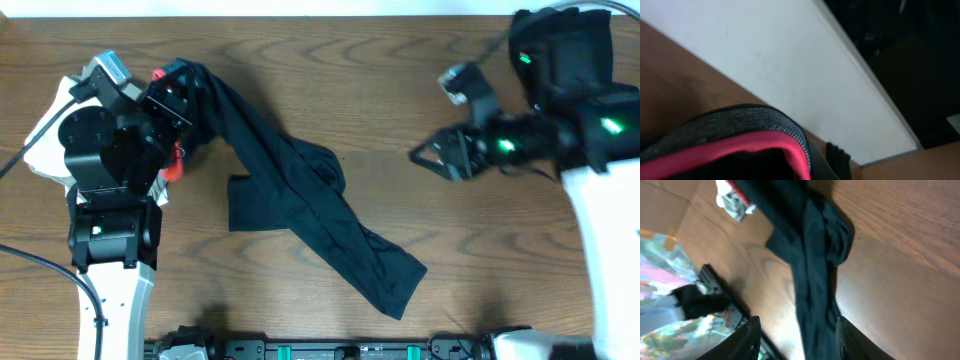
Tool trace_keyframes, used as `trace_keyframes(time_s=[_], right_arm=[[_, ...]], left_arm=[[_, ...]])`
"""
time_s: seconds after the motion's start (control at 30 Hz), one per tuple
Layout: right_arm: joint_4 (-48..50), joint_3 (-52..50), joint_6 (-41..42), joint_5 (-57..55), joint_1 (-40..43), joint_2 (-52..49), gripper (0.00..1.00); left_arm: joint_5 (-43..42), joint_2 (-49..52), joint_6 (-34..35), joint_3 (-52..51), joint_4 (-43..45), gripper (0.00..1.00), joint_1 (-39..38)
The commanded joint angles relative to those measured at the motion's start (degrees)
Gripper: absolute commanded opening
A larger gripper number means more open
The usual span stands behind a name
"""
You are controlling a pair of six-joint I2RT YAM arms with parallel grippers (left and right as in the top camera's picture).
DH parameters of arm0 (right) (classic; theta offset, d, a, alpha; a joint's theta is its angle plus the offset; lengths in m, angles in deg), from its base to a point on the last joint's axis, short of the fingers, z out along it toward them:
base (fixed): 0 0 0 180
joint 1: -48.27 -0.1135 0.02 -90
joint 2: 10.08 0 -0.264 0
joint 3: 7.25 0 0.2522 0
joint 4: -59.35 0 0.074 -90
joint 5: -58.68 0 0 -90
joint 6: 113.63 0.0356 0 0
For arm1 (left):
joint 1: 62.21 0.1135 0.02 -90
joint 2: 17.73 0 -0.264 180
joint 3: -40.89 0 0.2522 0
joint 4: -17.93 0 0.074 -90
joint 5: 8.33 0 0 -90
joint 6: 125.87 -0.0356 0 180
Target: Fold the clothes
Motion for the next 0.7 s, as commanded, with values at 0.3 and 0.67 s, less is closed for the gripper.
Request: trace_keyframes(time_s=[0.3, 0.67], right_arm=[[17.49, -6.36, 9.99, -5.38, -10.16, -26.82, 0.52], [25.88, -6.38, 16.33, -11.02, -17.44, -37.86, 0.51]], left_arm=[[-2.54, -0.98, -3.61, 0.83, -2.62, 0.06, -0.07], [-2.51, -0.96, -4.31, 0.83, -3.45, 0.06, -0.07]])
